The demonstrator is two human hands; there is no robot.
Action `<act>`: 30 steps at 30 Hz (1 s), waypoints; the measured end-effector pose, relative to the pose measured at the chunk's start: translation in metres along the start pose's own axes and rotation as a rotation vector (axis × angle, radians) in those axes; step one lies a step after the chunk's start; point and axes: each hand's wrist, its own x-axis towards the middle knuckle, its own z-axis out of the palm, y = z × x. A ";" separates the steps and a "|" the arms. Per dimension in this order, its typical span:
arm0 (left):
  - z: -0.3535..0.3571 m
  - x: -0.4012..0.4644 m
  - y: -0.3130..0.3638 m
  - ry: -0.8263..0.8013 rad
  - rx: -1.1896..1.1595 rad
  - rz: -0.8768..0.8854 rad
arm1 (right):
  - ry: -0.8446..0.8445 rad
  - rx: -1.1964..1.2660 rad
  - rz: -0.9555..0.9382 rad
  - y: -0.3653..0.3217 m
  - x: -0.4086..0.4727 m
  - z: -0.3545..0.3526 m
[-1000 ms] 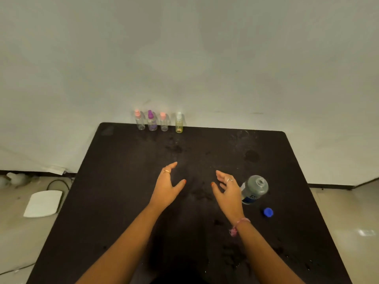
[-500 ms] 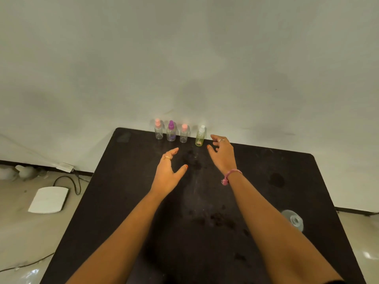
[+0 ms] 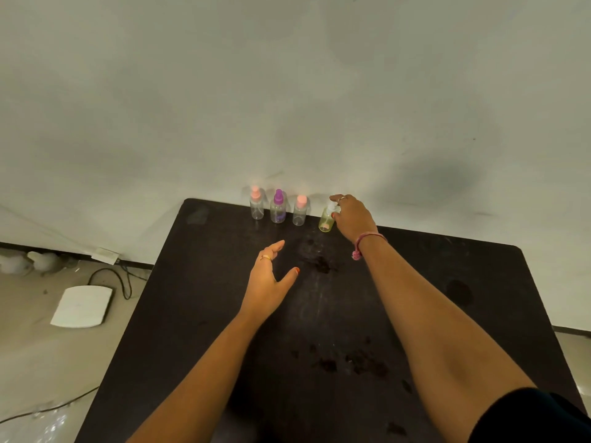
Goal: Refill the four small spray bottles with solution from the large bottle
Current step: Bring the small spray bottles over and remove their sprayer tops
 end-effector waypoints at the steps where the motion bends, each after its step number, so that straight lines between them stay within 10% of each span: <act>1: 0.000 0.001 -0.002 -0.002 -0.001 -0.008 | 0.029 0.015 0.023 0.001 0.000 0.000; 30: 0.004 -0.063 0.113 0.094 -0.113 0.253 | -0.157 0.305 -0.177 -0.078 -0.158 -0.199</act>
